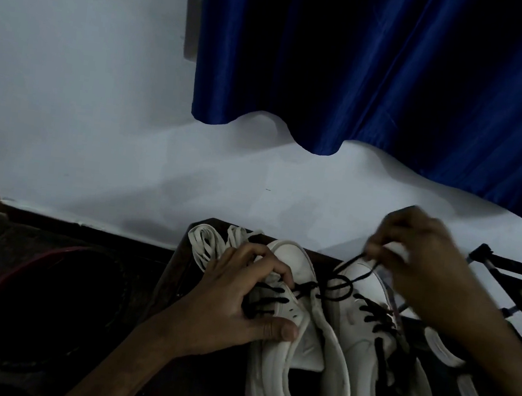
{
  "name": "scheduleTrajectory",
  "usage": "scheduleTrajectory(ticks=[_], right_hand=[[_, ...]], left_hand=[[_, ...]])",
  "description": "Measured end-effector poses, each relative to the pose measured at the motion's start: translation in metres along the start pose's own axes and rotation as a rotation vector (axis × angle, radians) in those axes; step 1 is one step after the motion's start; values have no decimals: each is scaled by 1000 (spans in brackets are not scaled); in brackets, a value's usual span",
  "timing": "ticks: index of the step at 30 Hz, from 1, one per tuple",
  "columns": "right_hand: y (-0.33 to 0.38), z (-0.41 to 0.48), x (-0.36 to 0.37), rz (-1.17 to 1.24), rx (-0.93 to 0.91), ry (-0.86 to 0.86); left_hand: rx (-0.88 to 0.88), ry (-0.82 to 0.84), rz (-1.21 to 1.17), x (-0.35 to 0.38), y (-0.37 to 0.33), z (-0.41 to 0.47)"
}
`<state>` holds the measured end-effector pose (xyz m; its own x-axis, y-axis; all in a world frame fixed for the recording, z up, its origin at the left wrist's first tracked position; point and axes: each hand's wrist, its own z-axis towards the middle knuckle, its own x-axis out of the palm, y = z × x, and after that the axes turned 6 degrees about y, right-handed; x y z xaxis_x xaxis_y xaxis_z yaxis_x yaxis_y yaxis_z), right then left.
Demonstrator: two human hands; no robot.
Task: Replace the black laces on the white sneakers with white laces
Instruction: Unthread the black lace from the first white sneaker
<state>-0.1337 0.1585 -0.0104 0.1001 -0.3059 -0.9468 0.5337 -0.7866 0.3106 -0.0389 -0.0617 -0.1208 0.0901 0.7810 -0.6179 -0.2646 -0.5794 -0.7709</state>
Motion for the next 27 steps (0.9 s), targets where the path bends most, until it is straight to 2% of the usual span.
scheduleTrajectory(ticks=[2, 6, 8, 11, 15, 20, 21, 24, 27], right_hand=[[-3, -2, -12, -13, 5, -17], [21, -4, 5, -25, -104, 154], [30, -5, 20, -41, -179, 305], [33, -2, 31, -64, -159, 436], [30, 2, 34, -18, -152, 407], [4, 6, 5, -72, -11, 16], [-1, 5, -3, -73, 13, -13], [-1, 1, -6, -205, 59, 96], [16, -1, 8, -41, -67, 220]], left_hand=[[-1, -5, -3, 0, 0, 0], [-17, -11, -3, 0, 3, -2], [-15, -13, 11, 1, 2, -1], [-19, -8, 4, 1, 1, -1], [-9, -10, 1, 2, 3, -2], [20, -27, 0, 1, 2, 1], [23, -29, 2, 1, 3, 1], [22, -33, -5, 1, 4, -1], [15, -38, -2, 1, 5, -2]])
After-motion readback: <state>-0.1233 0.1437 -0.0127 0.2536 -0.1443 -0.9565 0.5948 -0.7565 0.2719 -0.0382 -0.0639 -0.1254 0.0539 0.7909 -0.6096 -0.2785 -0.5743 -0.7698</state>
